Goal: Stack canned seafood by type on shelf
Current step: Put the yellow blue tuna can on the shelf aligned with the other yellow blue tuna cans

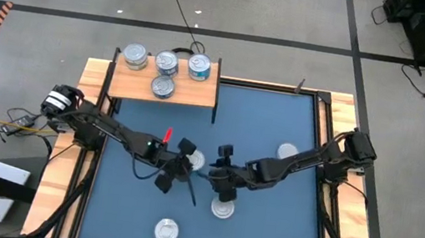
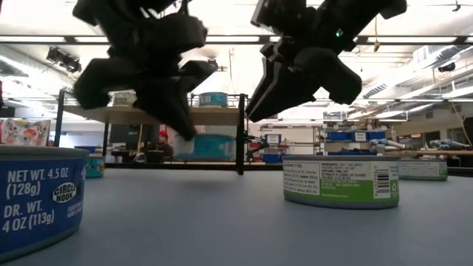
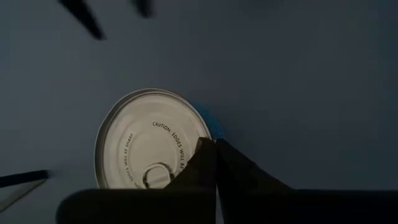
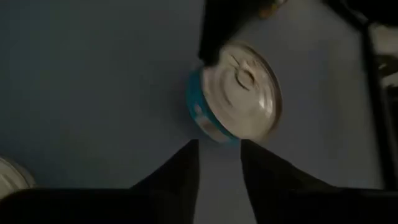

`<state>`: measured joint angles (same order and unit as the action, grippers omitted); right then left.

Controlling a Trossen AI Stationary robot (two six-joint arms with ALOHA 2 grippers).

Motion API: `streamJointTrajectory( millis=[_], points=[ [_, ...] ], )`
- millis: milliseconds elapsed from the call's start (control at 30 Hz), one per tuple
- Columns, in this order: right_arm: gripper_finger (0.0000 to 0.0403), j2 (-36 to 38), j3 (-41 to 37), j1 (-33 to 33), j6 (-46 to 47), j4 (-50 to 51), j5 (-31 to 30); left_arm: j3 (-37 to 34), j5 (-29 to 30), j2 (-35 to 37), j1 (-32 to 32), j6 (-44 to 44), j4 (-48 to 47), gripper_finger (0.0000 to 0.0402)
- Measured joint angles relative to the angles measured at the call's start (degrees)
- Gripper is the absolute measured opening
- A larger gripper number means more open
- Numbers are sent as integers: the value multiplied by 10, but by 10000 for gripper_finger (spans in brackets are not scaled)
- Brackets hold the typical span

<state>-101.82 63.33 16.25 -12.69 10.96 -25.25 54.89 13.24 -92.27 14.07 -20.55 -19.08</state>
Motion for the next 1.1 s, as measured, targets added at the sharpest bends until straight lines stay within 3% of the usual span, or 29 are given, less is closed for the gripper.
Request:
streamJointTrajectory(
  millis=[333, 567, 700, 867, 1100],
  points=[
    [236, -2, 0, 40, -102, -6, -176, 65, 3, 10, -23, 20, -34, 1],
    [276, -3, 0, 67, -210, -34, -284, 91, -24, 48, -36, 34, -22, 0],
    [277, -3, 0, 76, -285, -83, -337, 107, -34, 51, -37, 34, -22, 0],
    [261, -3, 0, 77, -348, -137, -336, 123, -37, 52, -36, 34, -17, 0],
    [188, -4, -1, 77, -354, -155, -335, 126, -36, 53, -37, 32, -14, 0]
  ],
)
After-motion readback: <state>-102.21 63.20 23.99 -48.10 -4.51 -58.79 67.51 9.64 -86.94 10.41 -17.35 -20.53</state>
